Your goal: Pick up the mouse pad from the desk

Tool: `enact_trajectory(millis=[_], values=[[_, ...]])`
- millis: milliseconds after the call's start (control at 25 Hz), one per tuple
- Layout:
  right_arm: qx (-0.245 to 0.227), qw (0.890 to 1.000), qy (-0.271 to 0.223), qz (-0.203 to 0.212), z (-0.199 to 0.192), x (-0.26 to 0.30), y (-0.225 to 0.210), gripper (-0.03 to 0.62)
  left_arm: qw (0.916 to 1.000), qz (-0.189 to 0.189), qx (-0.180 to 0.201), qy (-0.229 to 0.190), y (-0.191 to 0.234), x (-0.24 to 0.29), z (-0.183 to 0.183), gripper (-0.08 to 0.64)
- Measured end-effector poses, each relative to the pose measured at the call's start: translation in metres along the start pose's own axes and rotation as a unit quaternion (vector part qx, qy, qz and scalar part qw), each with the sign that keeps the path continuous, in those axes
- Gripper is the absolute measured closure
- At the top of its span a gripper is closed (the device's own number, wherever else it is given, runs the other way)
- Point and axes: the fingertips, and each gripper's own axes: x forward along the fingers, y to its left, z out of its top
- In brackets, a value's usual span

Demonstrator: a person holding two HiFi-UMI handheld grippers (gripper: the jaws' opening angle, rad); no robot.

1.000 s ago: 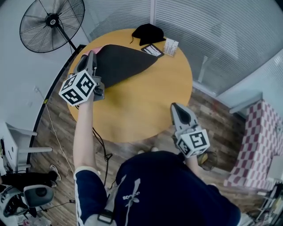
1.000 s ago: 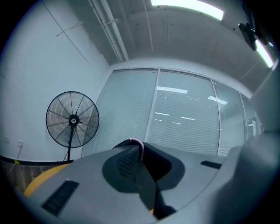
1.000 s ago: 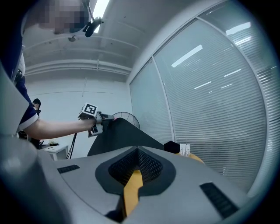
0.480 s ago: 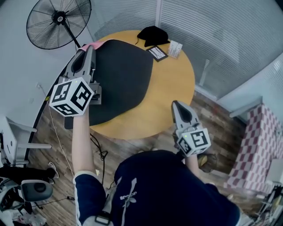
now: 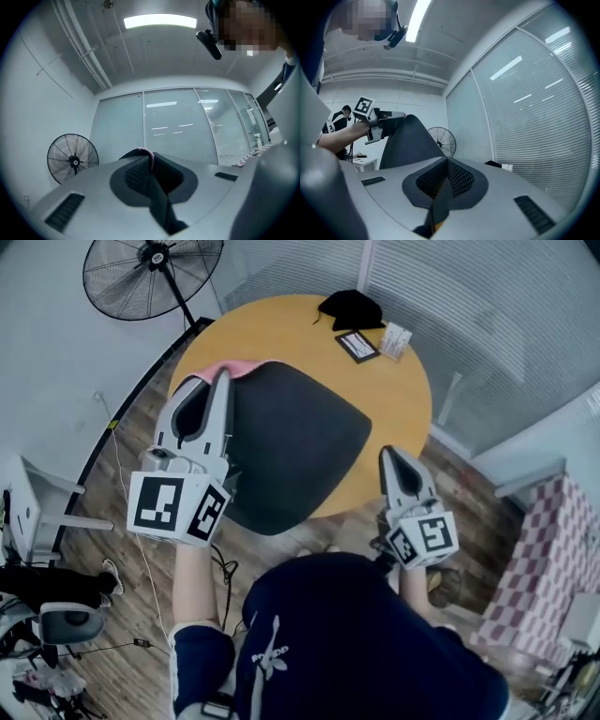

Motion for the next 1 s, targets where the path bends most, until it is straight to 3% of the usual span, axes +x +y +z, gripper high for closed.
enact_trajectory(millis=[120, 400, 720, 1000], values=[[-0.001, 1.000, -0.004, 0.004, 0.003, 0.002, 0.009, 0.591, 0.9996, 0.015, 0.018, 0.014, 0.002, -0.024, -0.009, 0.541], [-0.011, 1.000, -0.003, 0.021, 0.002, 0.006, 0.020, 0.591, 0.9964, 0.070, 0.013, 0.045, 0.009, -0.073, -0.043, 0.541], [-0.023, 0.999, 0.002, 0.025, -0.001, -0.008, 0.045, 0.591, 0.9892, 0.120, -0.020, 0.082, 0.011, -0.135, -0.090, 0.541], [-0.028, 0.999, 0.011, 0.020, -0.003, -0.024, 0.054, 0.591, 0.9830, 0.139, -0.052, 0.108, 0.003, -0.168, -0.119, 0.541]])
